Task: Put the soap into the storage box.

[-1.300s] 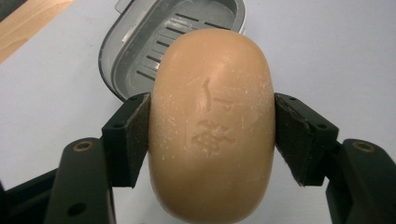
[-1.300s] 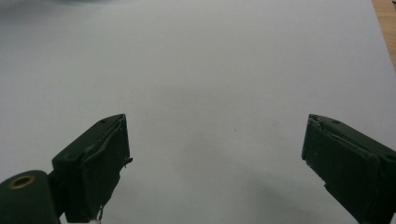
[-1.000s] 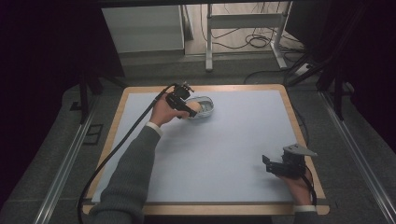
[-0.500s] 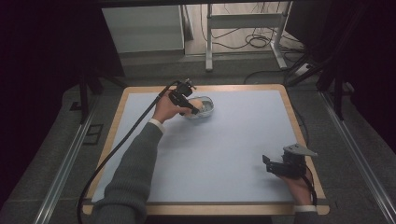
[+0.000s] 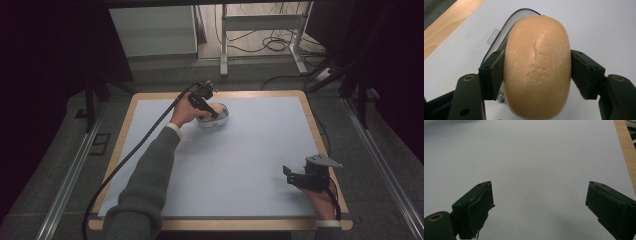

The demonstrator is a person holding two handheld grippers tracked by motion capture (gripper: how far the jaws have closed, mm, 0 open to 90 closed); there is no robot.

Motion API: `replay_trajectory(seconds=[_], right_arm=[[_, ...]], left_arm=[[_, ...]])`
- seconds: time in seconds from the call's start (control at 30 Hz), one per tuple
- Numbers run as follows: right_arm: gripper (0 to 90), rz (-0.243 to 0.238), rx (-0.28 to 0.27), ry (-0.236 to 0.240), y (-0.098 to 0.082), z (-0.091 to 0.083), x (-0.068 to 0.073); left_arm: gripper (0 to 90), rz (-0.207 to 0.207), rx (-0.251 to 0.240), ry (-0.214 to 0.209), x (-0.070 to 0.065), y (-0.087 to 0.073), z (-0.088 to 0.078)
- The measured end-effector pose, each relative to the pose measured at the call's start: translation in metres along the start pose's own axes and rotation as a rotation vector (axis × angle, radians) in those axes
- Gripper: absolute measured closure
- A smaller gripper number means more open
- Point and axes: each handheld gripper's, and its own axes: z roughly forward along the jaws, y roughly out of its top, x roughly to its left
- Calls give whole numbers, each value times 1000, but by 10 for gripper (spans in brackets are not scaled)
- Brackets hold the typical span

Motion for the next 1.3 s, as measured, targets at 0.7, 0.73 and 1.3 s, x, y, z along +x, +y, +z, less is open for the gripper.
replay_trajectory(seconds=[0.7,0.73,1.3], right_arm=[[74,8,-2,-7,-1,-1,-3],[74,8,-2,-8,-1,-2,-3],[74,-3,-4,7,0,-1,3]], left_arm=[[267,-8,-15,-39,2,-3,14],[260,-6,-15,-39,1,-5,12],[203,36,-113,17,-41,-73,-50]])
